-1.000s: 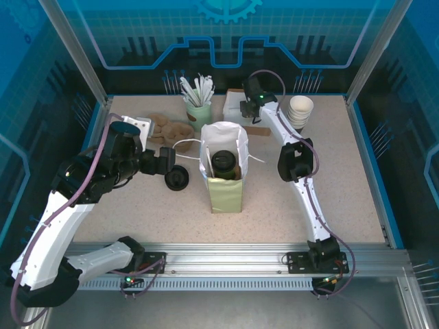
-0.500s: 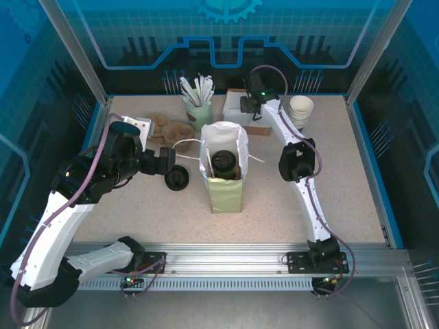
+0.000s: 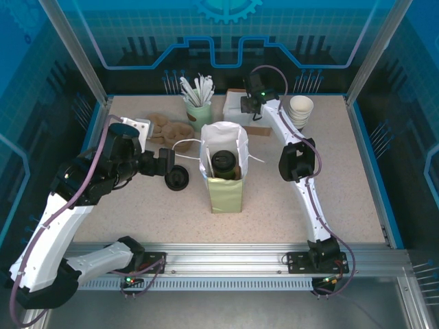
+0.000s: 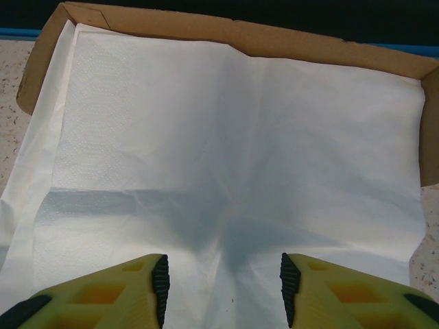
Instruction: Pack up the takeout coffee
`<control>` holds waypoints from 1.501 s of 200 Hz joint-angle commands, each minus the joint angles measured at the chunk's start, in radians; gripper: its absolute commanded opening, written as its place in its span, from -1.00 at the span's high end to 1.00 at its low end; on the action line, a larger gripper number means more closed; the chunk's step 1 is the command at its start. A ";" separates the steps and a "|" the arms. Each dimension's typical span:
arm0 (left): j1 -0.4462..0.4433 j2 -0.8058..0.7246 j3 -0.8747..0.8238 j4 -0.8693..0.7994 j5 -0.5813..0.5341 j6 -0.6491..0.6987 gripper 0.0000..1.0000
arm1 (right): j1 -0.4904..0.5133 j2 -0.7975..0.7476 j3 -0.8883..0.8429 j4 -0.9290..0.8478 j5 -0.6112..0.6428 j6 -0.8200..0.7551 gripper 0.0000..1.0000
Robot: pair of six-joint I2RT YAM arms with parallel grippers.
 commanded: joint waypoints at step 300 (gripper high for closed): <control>0.008 -0.040 -0.034 0.009 0.018 -0.029 -0.98 | -0.011 0.020 -0.025 -0.022 0.005 0.037 0.91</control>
